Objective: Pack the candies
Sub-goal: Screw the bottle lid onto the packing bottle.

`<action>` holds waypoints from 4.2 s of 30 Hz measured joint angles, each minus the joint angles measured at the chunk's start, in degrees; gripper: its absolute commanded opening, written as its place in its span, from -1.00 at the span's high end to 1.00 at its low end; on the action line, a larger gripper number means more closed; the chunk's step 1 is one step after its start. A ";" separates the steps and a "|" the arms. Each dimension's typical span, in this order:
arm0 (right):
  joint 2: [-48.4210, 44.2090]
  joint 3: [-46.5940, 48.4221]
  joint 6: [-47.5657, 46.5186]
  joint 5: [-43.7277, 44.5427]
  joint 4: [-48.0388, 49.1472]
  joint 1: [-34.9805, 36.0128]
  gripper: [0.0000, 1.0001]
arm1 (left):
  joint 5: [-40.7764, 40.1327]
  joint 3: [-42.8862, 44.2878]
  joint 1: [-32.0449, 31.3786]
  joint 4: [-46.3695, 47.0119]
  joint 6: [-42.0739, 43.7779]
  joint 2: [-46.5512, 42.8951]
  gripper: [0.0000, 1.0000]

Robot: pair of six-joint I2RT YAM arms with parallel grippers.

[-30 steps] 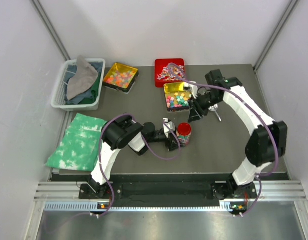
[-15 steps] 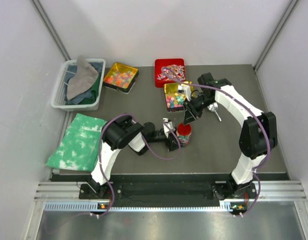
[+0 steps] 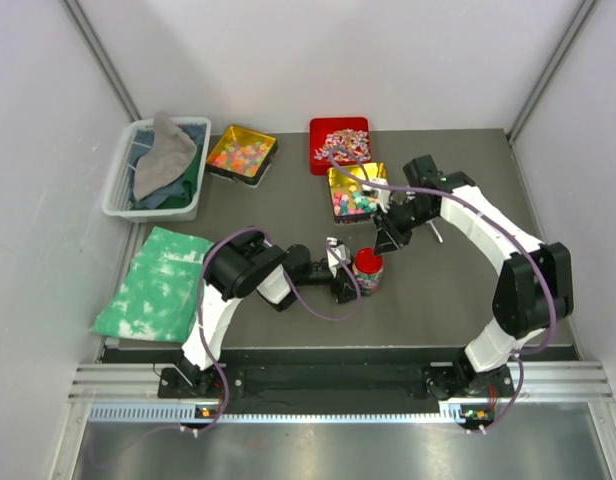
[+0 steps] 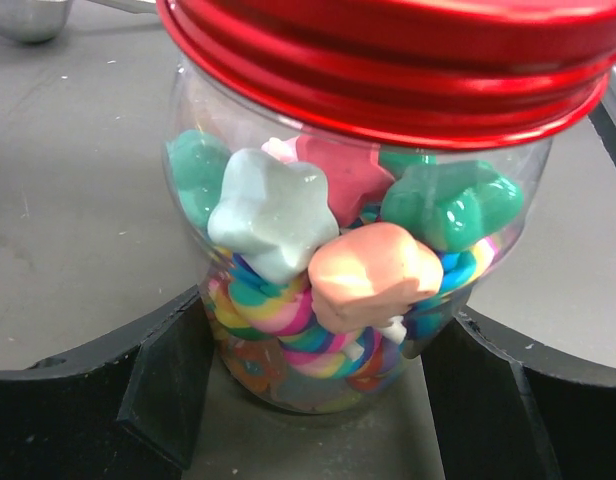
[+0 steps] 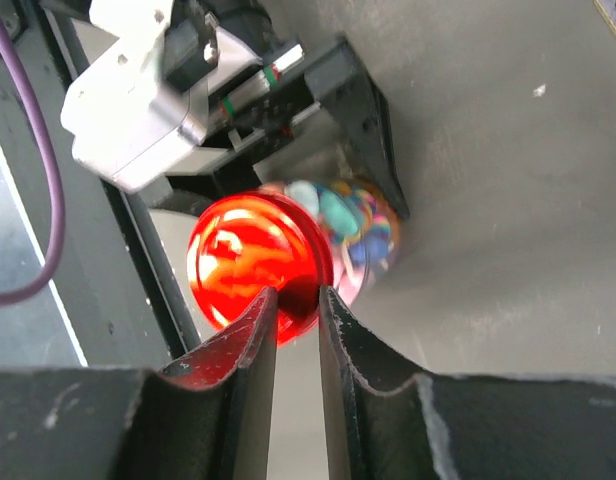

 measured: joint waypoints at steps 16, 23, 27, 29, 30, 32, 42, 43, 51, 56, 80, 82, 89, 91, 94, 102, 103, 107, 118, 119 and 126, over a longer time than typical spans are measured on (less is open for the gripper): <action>-4.35 -5.31 0.15 -0.22 -6.56 0.24 0.60 | -0.92 0.02 0.22 0.00 -0.33 0.00 0.29; -4.42 -5.64 -0.13 -1.01 -9.94 1.66 0.51 | -1.36 0.04 0.24 0.00 -0.33 0.00 0.29; -5.49 -4.81 -0.70 0.00 -12.04 0.39 0.42 | -1.49 0.04 0.24 0.00 -0.33 0.00 0.29; -6.40 -3.34 -0.81 0.31 -12.33 -0.68 0.38 | -1.49 0.07 0.24 0.00 -0.33 0.00 0.29; -6.95 -2.34 -0.70 0.33 -12.09 -1.22 0.35 | -1.49 0.07 0.24 0.00 -0.33 0.00 0.29; -7.74 -0.44 -0.07 0.31 -10.99 -1.92 0.32 | -1.51 0.07 0.24 0.00 -0.33 0.00 0.29; 2.10 5.55 3.08 0.33 -3.91 -1.44 0.34 | -1.66 0.07 0.24 0.00 -0.33 0.00 0.30; 3.13 5.81 3.19 0.33 -3.50 -1.27 0.34 | -1.68 0.07 0.24 0.00 -0.33 0.00 0.30; 5.88 7.78 3.63 0.26 -1.73 -0.24 0.47 | -1.84 0.09 0.24 0.00 -0.35 0.00 0.30; 5.88 7.78 3.50 0.07 -1.57 0.72 0.49 | -1.88 0.11 0.24 0.00 -0.44 0.00 0.30; -0.35 -0.31 1.36 2.10 1.86 1.25 0.53 | 0.07 0.11 0.15 -0.13 0.04 0.00 0.31; -0.90 -0.81 1.16 2.36 1.90 1.25 0.53 | 0.26 0.11 0.13 -0.17 0.09 0.00 0.31; -2.84 -2.60 0.96 3.13 2.05 1.22 0.53 | 0.96 0.11 -0.07 -0.22 0.15 0.00 0.31; -3.45 -3.17 0.85 3.30 2.01 1.22 0.53 | 1.18 0.11 -0.15 -0.22 0.15 0.00 0.31; -4.00 -3.54 0.50 3.54 1.66 1.22 0.53 | 1.55 0.11 -0.17 -0.24 0.17 0.00 0.31; -4.52 -3.93 0.11 3.78 1.27 1.22 0.49 | 1.86 0.11 -0.26 -0.26 0.22 0.00 0.32; -4.52 -3.93 0.11 3.80 1.25 1.22 0.43 | 1.86 0.11 -0.26 -0.26 0.22 0.00 0.31; -4.74 -3.93 1.18 4.85 -0.24 1.22 -0.10 | 1.36 0.11 -0.24 -0.28 0.13 0.00 0.21; -4.74 6.27 3.34 10.05 -3.67 -3.72 -0.68 | -1.46 -2.23 0.15 1.64 1.03 -0.39 -0.98; -4.74 7.43 3.52 10.51 -3.69 -4.22 -0.71 | -1.46 -2.80 0.24 1.75 1.20 -0.70 -0.98; -5.64 11.32 4.96 14.38 -3.72 -6.78 -0.96 | -0.55 -8.90 0.72 -0.15 1.20 -5.84 -0.98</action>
